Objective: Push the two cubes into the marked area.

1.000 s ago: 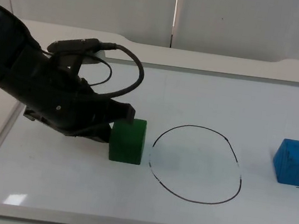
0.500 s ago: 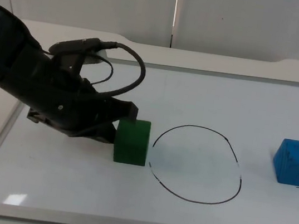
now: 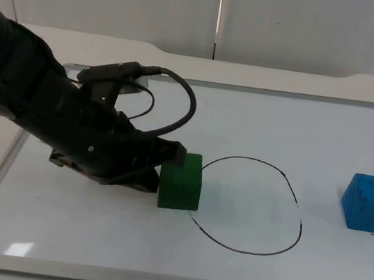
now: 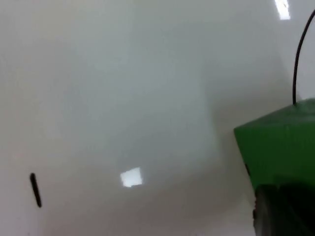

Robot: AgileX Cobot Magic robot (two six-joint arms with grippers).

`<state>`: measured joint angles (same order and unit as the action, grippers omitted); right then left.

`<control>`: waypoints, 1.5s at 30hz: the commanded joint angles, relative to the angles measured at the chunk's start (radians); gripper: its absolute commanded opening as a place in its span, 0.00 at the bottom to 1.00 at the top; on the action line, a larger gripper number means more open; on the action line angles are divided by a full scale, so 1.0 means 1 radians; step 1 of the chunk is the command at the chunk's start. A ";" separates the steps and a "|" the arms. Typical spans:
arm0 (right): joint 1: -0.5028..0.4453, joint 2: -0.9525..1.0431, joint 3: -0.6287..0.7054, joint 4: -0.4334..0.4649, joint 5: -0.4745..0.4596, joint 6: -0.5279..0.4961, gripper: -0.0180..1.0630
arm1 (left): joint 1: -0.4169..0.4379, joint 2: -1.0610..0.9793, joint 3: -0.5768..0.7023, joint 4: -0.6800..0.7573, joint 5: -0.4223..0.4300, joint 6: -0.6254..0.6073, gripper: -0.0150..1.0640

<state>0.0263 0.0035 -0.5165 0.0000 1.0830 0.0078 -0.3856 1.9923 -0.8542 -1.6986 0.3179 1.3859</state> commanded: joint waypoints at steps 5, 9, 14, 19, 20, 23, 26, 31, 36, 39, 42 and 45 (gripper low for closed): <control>-0.004 -0.004 0.000 0.000 -0.007 0.004 0.99 | -0.009 0.013 -0.010 -0.046 0.009 0.071 0.05; -0.004 -0.004 0.000 0.000 -0.007 0.004 0.99 | -0.013 0.013 -0.025 -0.046 0.009 0.074 0.05; -0.004 -0.004 0.000 0.000 -0.007 0.004 0.99 | -0.015 0.013 -0.040 -0.046 0.008 0.074 0.05; -0.004 -0.004 0.000 0.000 -0.007 0.004 0.99 | -0.015 0.013 -0.040 -0.046 0.012 0.074 0.05; -0.004 -0.004 0.000 0.000 -0.007 0.004 0.99 | -0.015 0.013 -0.040 -0.046 0.017 0.074 0.05; -0.004 -0.004 0.000 0.000 -0.007 0.004 0.99 | -0.040 0.014 -0.040 -0.046 0.006 0.074 0.05; -0.004 -0.004 0.000 0.000 -0.007 0.004 0.99 | -0.058 0.014 -0.044 -0.046 -0.014 0.074 0.04; -0.004 -0.004 0.000 0.000 -0.007 0.004 0.99 | -0.079 0.016 -0.060 -0.046 -0.078 0.075 0.02; -0.004 -0.004 0.000 0.000 -0.007 0.004 0.99 | -0.082 0.048 -0.082 -0.046 -0.050 0.082 0.02; -0.004 -0.004 0.000 0.000 -0.007 0.004 0.99 | -0.083 0.065 -0.088 -0.046 -0.018 0.079 0.02; -0.004 -0.004 0.000 0.000 -0.007 0.004 0.99 | -0.093 0.067 -0.090 -0.046 -0.009 0.079 0.02; -0.004 -0.004 0.000 0.000 -0.007 0.004 0.99 | -0.102 0.067 -0.092 -0.046 -0.009 0.079 0.02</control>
<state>0.0263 0.0035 -0.5165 0.0000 1.0830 0.0100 -0.4768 2.0583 -0.9405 -1.7347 0.2938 1.4622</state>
